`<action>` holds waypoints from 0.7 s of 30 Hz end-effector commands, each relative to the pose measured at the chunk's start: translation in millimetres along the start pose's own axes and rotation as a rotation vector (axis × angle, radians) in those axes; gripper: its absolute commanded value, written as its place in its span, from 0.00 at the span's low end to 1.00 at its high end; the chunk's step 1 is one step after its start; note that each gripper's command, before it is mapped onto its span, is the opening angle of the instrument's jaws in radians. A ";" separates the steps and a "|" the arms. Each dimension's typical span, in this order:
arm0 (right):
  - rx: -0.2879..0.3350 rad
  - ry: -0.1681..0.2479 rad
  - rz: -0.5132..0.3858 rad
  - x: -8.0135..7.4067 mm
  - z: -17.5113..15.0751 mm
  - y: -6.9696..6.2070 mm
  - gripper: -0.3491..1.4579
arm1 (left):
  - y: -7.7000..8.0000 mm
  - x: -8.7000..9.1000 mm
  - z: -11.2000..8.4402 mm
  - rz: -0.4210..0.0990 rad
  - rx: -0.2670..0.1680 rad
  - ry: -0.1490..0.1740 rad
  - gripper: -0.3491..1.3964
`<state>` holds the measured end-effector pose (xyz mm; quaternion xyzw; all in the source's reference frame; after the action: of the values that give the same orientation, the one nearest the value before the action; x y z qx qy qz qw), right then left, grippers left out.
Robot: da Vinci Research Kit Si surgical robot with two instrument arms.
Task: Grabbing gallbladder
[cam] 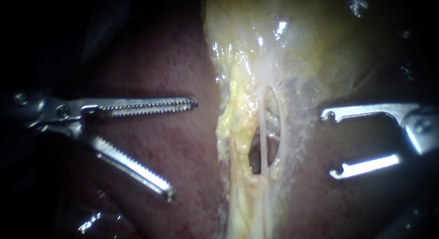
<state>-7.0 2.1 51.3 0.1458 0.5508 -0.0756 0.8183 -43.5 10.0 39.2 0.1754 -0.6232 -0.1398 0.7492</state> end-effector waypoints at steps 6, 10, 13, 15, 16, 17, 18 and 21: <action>0.000 0.000 0.000 0.0 0.0 0.0 0.50 | 0.0 0.0 0.0 0.000 0.000 0.000 0.75; 0.000 0.000 0.000 0.0 0.0 0.0 0.50 | 0.0 0.0 0.0 0.000 0.001 0.000 0.75; 0.000 0.000 0.000 0.0 -0.1 0.0 0.50 | 0.0 0.0 -0.1 -0.041 -0.023 0.002 0.75; 0.000 0.000 0.000 0.0 -0.1 0.0 0.50 | 0.0 0.0 -0.1 -0.065 -0.040 0.000 0.75; 0.000 0.000 0.000 0.0 -0.1 0.0 0.50 | 0.0 0.0 -0.1 -0.083 -0.048 0.003 0.75; 0.000 0.000 0.000 0.0 -0.1 0.0 0.50 | 0.1 0.0 0.0 -0.089 -0.051 0.010 0.74; 0.000 0.000 0.000 0.0 -0.1 0.0 0.50 | 0.1 0.0 0.1 -0.101 -0.058 0.016 0.73; 0.000 0.000 0.000 0.0 -0.1 0.0 0.50 | 0.4 -0.1 0.8 -0.145 -0.081 0.057 0.71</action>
<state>-7.1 2.1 51.3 0.1458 0.5509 -0.0760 0.8182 -44.5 10.5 39.4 0.1951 -0.5782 -0.2163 0.7621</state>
